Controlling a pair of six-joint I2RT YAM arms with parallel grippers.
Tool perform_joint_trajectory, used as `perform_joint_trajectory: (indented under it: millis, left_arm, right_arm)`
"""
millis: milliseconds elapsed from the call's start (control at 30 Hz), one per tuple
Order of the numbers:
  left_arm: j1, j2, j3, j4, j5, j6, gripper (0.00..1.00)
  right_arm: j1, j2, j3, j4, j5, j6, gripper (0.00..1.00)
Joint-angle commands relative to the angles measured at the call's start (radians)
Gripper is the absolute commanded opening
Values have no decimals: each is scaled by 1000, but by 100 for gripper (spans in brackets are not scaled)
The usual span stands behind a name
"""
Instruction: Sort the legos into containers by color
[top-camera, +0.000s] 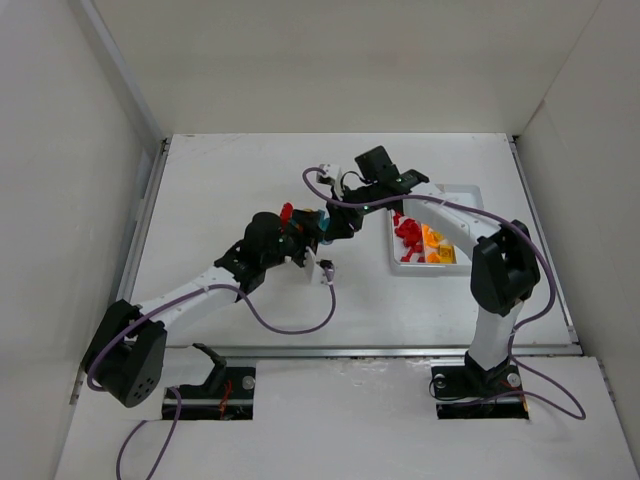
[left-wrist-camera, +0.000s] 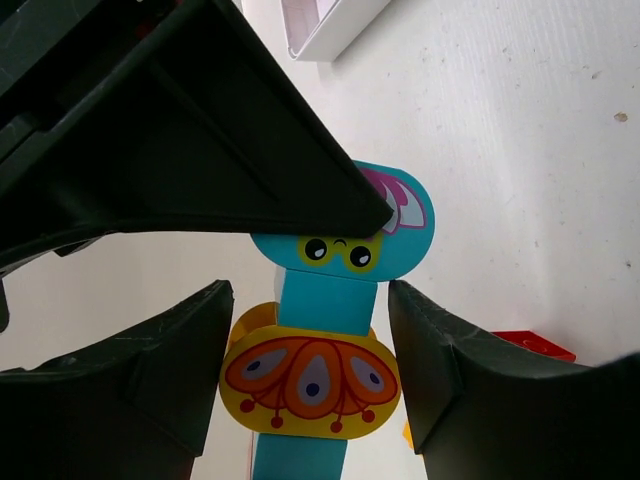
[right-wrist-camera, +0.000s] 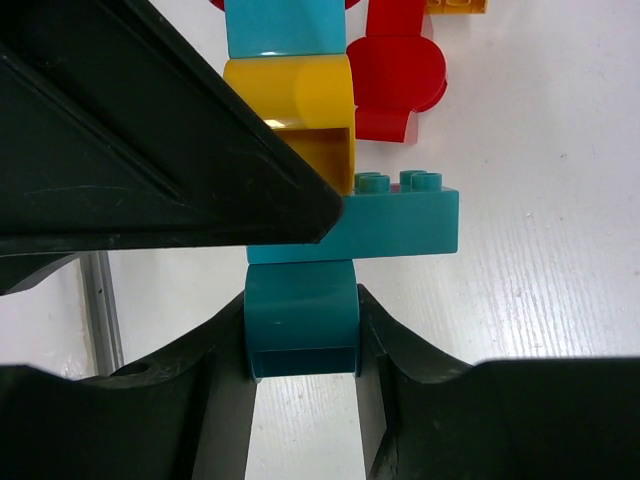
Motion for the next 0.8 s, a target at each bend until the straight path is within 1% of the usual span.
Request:
perform_joint_trajectory:
  millis: [0,100,167,200,333,367,533,633,767]
  left_arm:
    - [-1,-6,-20,46,29,31,60]
    - [-1,-6,-30,57,59,66,59]
    - [-1,-6,-40,57,83,84,53]
    - [-1,-6,-40,57,83,99,43]
    - [-1,-6,-49,57,108,133,15]
    - [-1,-6,-49,47,108,133,0]
    - [-1,-27,-58,11,47,112,0]
    - [-1,-47,-77,11,23,74,0]
    - [9,-67,-87,2,23,46,0]
  right_arm:
    - [30,-59,9,32,-70,-2,0]
    - [30,-59,9,32,-88,-2,0]
    - [30,-59,9,32,-88,-2,0]
    - [30,-59,9,32,-88,-2,0]
    - [30,-69,9,32,-88,-2,0]
    - [30,-78,-2,32,-88,-2,0]
    - [19,-125,-69,32,-47,7,0]
    - [-22,-157,-115,32,-24,16,0]
    - [-50,-184,-158,32,42,25,0]
